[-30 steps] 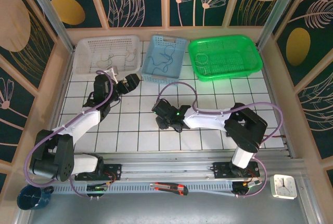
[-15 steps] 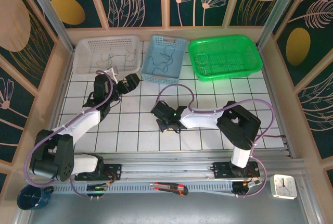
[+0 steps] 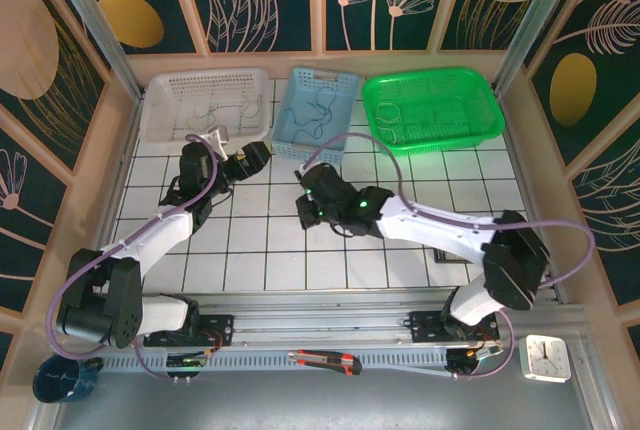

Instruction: Untangle the cables

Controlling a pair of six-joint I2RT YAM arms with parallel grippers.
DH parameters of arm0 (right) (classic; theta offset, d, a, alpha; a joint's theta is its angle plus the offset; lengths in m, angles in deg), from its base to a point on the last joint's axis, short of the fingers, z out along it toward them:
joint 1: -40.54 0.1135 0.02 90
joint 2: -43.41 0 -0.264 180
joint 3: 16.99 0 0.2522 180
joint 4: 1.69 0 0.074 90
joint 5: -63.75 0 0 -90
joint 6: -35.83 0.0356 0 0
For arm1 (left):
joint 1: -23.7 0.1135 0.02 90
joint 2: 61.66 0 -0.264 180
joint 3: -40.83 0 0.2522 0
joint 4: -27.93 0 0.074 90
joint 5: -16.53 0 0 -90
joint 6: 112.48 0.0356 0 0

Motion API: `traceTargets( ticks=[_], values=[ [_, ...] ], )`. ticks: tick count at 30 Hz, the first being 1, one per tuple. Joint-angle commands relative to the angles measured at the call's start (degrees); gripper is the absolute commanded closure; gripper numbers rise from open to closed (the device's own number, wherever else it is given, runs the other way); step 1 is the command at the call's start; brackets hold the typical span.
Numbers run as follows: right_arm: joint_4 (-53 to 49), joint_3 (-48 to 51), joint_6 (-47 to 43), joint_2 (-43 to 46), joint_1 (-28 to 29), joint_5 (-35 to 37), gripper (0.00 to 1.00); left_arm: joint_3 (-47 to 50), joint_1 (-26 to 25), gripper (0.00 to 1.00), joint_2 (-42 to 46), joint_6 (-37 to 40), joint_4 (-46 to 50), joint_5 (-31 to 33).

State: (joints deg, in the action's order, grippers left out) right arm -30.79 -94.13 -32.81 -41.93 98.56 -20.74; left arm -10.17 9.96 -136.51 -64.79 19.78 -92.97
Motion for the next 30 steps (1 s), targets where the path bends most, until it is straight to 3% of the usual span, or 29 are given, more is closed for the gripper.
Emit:
traceTargets(
  ticks=[1,7,12,22,30],
  values=[
    [4.9,0.5,2.1,5.4,-3.2,-6.8,1.0,1.0,0.4,0.01,0.9,0.4,-4.5,-3.7],
    [11.4,4.0,5.7,11.5,-8.6,-14.4,1.0,3.3,0.5,0.01,-0.1,1.2,-8.2,-9.8],
    [13.0,5.1,6.4,12.7,-10.6,-16.2,1.0,6.0,0.1,0.01,0.0,2.3,-11.5,-13.8],
    [14.4,5.5,7.5,13.3,-11.3,-18.0,1.0,10.1,-6.5,0.01,-0.7,9.8,-12.2,-11.7],
    [17.4,6.8,10.2,14.3,-11.3,-20.8,1.0,12.3,-10.2,0.01,-4.4,12.1,-19.1,-11.3]
  ],
)
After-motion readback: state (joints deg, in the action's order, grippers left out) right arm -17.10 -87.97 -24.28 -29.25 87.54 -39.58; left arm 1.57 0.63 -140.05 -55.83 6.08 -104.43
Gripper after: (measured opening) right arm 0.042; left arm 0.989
